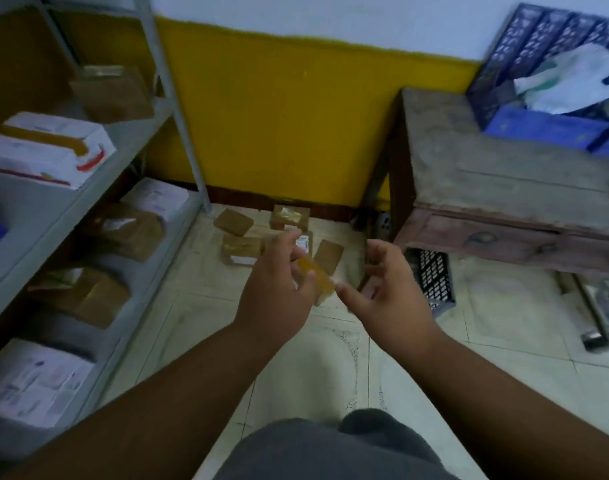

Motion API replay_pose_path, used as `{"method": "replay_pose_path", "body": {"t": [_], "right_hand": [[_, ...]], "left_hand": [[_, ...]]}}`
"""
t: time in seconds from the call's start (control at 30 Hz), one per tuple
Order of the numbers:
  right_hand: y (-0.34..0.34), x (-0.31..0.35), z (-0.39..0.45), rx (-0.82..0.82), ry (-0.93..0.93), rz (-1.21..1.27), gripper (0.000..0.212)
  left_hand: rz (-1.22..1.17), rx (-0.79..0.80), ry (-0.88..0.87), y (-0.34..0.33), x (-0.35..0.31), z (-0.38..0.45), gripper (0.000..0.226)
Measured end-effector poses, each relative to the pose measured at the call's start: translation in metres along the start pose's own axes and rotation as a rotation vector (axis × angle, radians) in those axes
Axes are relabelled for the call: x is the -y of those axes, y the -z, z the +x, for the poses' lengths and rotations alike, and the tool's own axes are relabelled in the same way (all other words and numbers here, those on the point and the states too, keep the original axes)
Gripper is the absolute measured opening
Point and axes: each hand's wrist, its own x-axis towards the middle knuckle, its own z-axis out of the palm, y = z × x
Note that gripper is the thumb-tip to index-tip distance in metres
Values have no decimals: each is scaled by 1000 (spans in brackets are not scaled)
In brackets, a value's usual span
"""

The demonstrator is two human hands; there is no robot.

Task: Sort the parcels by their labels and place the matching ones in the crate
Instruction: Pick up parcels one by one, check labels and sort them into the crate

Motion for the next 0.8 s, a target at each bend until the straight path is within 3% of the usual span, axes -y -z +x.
{"method": "replay_pose_path", "body": {"t": [0.17, 0.27, 0.37, 0.6, 0.8], "right_hand": [[-5, -34, 73, 4, -135, 27, 76], [-12, -38, 136, 57, -142, 105, 63], [-22, -22, 207, 152, -172, 228, 52], [-55, 6, 335, 184, -168, 262, 55], [-85, -2, 409, 132, -401, 387, 38]], "left_hand": [[-63, 135, 60, -44, 22, 71, 58], [-22, 177, 51, -49, 30, 127, 60], [23, 133, 94, -33, 34, 191, 58], [36, 100, 200, -12, 60, 278, 56], [-27, 273, 254, -8, 105, 368, 52]]}}
